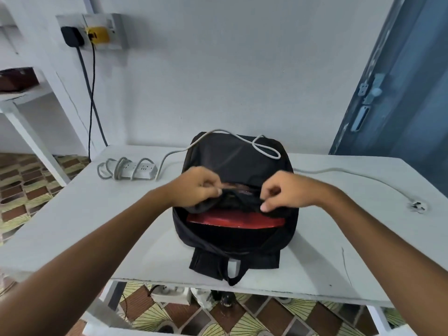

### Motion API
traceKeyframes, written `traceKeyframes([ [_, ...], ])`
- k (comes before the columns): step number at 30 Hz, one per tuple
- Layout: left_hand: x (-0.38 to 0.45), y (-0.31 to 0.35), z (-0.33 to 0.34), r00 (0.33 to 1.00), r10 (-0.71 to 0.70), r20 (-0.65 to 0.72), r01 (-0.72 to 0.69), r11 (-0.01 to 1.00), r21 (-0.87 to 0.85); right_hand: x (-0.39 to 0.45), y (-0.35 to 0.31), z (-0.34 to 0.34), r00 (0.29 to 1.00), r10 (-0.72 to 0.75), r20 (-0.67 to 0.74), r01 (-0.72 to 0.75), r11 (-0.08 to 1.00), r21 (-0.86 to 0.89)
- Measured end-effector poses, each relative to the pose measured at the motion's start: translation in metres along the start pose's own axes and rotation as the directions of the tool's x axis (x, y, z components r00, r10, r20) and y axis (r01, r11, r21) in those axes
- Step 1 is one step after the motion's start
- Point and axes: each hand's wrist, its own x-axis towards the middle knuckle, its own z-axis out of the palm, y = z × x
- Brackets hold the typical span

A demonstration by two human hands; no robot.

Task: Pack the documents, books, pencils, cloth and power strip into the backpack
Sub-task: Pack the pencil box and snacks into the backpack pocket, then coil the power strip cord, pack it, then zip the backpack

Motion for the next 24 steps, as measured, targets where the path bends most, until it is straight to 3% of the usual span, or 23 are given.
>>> traceKeyframes([
  [2,-0.005,-0.012,0.01,1.0,-0.005,0.024,0.007,0.997,-0.072,-0.003,0.006,0.009,0.991,0.024,0.129,-0.04,0.992,0.121],
  [3,-0.006,-0.018,0.013,0.998,0.008,-0.066,-0.014,0.996,-0.091,-0.003,0.011,0.011,0.994,0.036,0.102,-0.058,0.975,0.215],
  [5,-0.002,-0.036,0.014,0.929,-0.017,-0.37,0.004,0.999,-0.035,0.004,0.025,0.012,0.98,0.113,-0.166,-0.044,0.928,0.37],
  [7,0.004,-0.055,0.012,0.797,-0.088,-0.598,0.155,0.986,0.061,0.017,0.049,0.014,0.825,0.261,-0.501,-0.053,0.919,0.392],
  [8,0.007,-0.063,0.012,0.76,-0.144,-0.633,0.229,0.972,0.054,0.023,0.059,0.017,0.732,0.329,-0.597,-0.119,0.924,0.363],
  [9,0.01,-0.071,0.013,0.764,-0.226,-0.605,0.273,0.962,-0.015,0.028,0.069,0.02,0.681,0.38,-0.625,-0.189,0.917,0.352],
  [10,0.013,-0.076,0.016,0.794,-0.307,-0.525,0.297,0.949,-0.107,0.033,0.076,0.024,0.686,0.424,-0.591,-0.239,0.899,0.368],
  [12,0.019,-0.084,0.025,0.864,-0.363,-0.348,0.341,0.932,-0.125,0.042,0.084,0.033,0.769,0.458,-0.447,-0.263,0.863,0.432],
  [14,0.023,-0.089,0.035,0.889,-0.384,-0.25,0.402,0.915,0.023,0.05,0.088,0.043,0.835,0.411,-0.365,-0.273,0.887,0.373],
  [18,0.031,-0.088,0.029,0.882,-0.407,-0.238,0.438,0.893,0.098,0.054,0.081,0.037,0.824,0.434,-0.364,-0.382,0.901,0.208],
  [21,0.029,-0.086,0.027,0.884,-0.422,-0.2,0.443,0.893,0.075,0.053,0.066,0.026,0.81,0.425,-0.405,-0.483,0.874,-0.048],
  [24,0.02,-0.083,0.025,0.884,-0.402,-0.239,0.416,0.909,0.009,0.062,0.04,0.013,0.831,0.234,-0.504,-0.355,0.922,-0.157],
])
